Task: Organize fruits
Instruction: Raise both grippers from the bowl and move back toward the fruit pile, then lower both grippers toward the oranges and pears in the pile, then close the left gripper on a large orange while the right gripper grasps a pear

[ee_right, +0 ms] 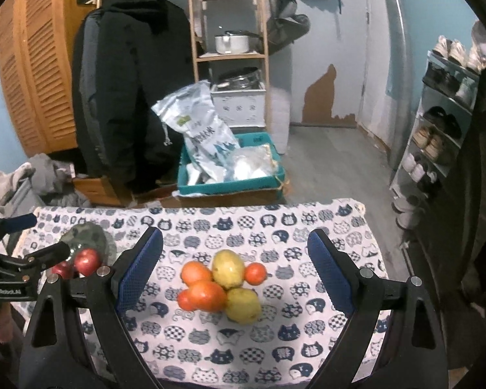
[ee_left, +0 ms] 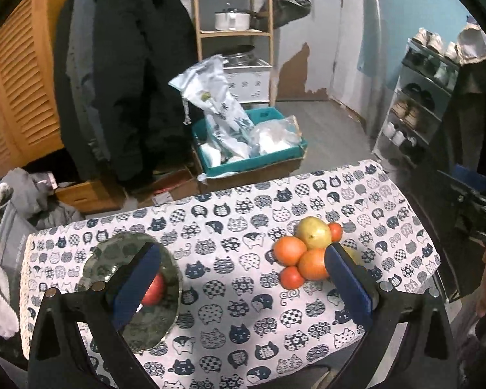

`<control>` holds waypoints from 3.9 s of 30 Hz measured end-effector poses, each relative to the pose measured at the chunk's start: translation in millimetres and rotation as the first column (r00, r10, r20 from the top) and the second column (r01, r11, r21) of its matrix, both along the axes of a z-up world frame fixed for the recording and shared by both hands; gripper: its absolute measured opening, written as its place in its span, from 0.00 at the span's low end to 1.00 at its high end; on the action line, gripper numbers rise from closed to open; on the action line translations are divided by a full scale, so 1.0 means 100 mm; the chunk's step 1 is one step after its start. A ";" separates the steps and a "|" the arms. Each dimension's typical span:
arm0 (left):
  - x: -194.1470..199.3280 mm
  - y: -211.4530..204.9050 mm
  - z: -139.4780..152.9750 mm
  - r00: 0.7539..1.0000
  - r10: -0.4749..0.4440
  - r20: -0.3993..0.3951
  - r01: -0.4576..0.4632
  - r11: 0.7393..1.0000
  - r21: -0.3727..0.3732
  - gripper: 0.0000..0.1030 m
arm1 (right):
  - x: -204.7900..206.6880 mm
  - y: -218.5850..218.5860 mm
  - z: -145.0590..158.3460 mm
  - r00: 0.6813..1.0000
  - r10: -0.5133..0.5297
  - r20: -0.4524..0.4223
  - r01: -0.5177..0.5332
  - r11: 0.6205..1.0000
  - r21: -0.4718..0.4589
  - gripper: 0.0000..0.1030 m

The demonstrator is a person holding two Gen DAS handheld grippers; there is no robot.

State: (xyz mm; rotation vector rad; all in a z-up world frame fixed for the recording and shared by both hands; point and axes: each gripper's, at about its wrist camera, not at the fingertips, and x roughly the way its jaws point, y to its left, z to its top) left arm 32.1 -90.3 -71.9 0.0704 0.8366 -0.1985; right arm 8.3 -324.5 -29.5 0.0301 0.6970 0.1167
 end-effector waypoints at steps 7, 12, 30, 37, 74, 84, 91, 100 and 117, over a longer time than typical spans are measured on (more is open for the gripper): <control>0.14 -0.19 -0.27 0.997 -0.038 -0.069 0.038 0.999 -0.007 0.99 | 0.11 -0.10 -0.25 0.998 -0.022 -0.059 0.020 0.999 -0.030 0.88; 0.24 -0.30 -0.47 0.992 -0.046 -0.113 0.047 0.999 0.000 0.99 | 0.18 -0.14 -0.42 0.994 -0.029 -0.109 0.024 0.999 -0.046 0.88; 0.44 -0.65 -1.17 0.966 -0.104 -0.237 0.116 0.993 0.034 0.99 | 0.39 -0.26 -1.14 0.948 -0.042 -0.316 0.026 0.998 -0.054 0.88; 0.52 -0.80 -1.47 0.946 -0.127 -0.298 0.150 0.987 0.055 0.99 | 0.43 -0.35 -1.42 0.920 -0.062 -0.387 0.042 0.997 -0.060 0.88; 0.73 -1.34 -2.03 0.893 -0.236 -0.382 0.242 0.970 -0.034 0.65 | 0.64 -0.53 -1.91 0.860 -0.080 -0.504 0.075 0.997 -0.030 0.88; 0.63 -1.06 -1.83 0.905 -0.213 -0.369 0.209 0.977 -0.052 0.64 | 0.72 -0.40 -1.93 0.849 -0.013 -0.528 0.047 0.998 0.052 0.88; 0.59 -0.70 -1.74 0.921 -0.149 -0.359 0.144 0.989 -0.043 0.64 | 0.79 -0.18 -2.11 0.824 0.037 -0.566 -0.024 0.999 0.031 0.88; 0.58 -0.37 -1.87 0.921 -0.073 -0.383 0.071 0.997 -0.020 0.64 | 0.95 0.07 -2.42 0.784 0.048 -0.619 -0.082 0.996 -0.027 0.88; 0.58 -0.17 -1.92 0.921 -0.034 -0.389 0.028 0.999 -0.022 0.64 | 0.94 0.21 -2.63 0.794 0.053 -0.605 -0.092 0.995 -0.034 0.64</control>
